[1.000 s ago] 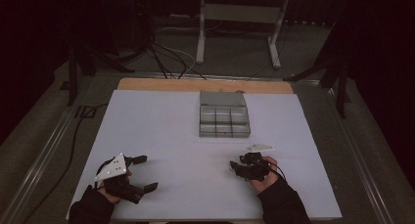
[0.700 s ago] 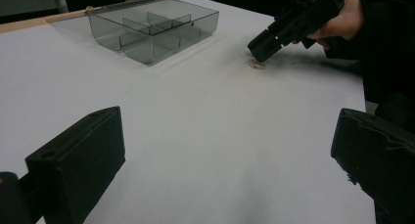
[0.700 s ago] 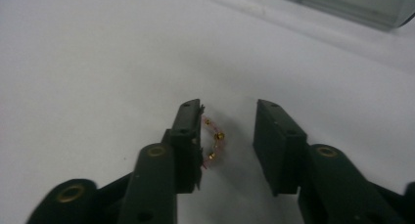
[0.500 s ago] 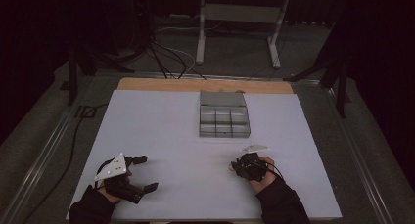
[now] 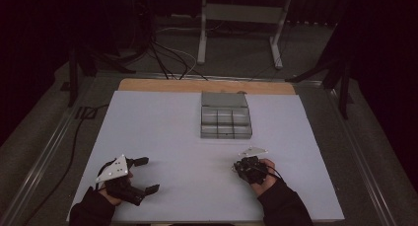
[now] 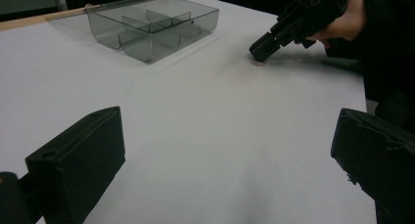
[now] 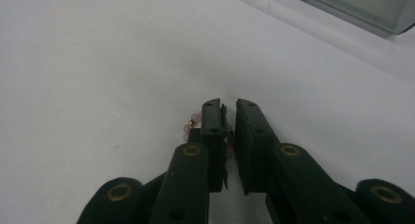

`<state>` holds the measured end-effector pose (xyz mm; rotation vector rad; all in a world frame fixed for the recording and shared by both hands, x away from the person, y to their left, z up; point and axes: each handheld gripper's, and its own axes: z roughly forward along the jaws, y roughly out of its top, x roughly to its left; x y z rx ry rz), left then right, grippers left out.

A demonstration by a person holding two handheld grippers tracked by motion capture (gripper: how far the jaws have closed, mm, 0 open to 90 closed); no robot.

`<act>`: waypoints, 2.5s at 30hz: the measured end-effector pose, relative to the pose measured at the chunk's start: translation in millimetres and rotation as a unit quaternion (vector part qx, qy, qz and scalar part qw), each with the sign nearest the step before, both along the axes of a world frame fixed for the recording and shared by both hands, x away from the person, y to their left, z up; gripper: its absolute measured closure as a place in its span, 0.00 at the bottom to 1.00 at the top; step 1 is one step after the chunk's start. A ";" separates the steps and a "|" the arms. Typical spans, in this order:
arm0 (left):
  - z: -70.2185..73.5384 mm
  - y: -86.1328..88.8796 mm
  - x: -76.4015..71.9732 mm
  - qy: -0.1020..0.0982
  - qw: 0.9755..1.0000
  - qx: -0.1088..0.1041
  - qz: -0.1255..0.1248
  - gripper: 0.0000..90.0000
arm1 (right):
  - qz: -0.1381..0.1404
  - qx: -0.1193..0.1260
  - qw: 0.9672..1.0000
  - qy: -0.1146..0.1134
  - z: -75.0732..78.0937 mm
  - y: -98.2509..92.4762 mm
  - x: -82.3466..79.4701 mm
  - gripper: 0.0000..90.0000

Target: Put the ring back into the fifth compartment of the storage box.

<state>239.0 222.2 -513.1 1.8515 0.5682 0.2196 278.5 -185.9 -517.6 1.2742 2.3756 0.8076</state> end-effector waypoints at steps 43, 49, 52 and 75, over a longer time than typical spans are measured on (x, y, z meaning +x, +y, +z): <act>-0.4 -0.5 0.0 0.003 1.000 0.003 -0.001 0.01 | 0.008 0.039 0.999 -0.029 29.0 3.7 -6.9 0.92; -0.4 -0.5 0.0 0.003 1.000 0.004 0.000 0.01 | 0.005 0.046 0.998 -0.035 34.6 2.1 -4.8 0.92; -0.5 -0.6 -0.1 0.003 1.000 0.005 0.000 0.01 | 0.005 0.047 0.998 -0.038 37.0 2.5 -3.7 0.92; 0.1 -0.3 -0.4 0.003 1.000 0.003 0.001 0.01 | 0.001 0.052 0.997 -0.054 52.0 5.9 15.8 0.92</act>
